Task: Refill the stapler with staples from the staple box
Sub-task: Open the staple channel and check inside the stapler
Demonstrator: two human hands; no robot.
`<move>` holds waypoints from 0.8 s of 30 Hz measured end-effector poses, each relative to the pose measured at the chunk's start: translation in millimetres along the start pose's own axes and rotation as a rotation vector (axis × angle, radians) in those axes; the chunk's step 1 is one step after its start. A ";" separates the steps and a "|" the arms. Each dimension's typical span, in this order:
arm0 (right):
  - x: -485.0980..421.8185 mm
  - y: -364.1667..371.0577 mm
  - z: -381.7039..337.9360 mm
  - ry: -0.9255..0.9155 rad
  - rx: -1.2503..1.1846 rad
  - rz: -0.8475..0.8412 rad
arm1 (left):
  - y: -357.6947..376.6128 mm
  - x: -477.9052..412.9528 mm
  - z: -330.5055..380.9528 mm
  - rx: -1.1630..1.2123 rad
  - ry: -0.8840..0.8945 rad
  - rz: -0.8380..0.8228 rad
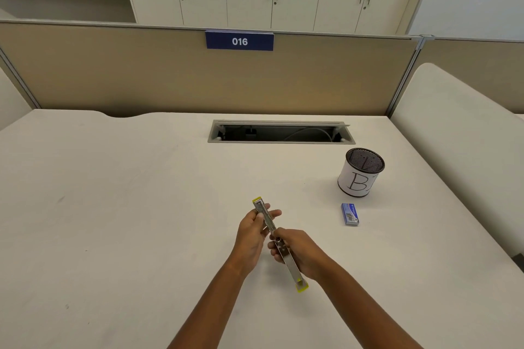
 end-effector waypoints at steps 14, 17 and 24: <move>1.3 -31.5 -15.4 -0.498 1.183 0.374 | -33.7 -3.9 -12.1 0.039 -0.101 0.280; 3.7 -35.6 -15.0 -0.571 1.117 0.429 | -34.9 -5.5 -11.1 -0.025 -0.077 0.289; 1.4 -38.5 -9.8 -0.609 1.262 0.425 | -32.1 -8.5 -10.9 -0.057 -0.082 0.288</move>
Point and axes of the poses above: each hand's wrist, its own x-axis away from the middle knuckle, its own y-axis out of the palm, z = x × y, the point moved 5 cm from there along -x, towards the middle knuckle, and after that the axes turned 2 degrees about -y, right-handed, at the moved point
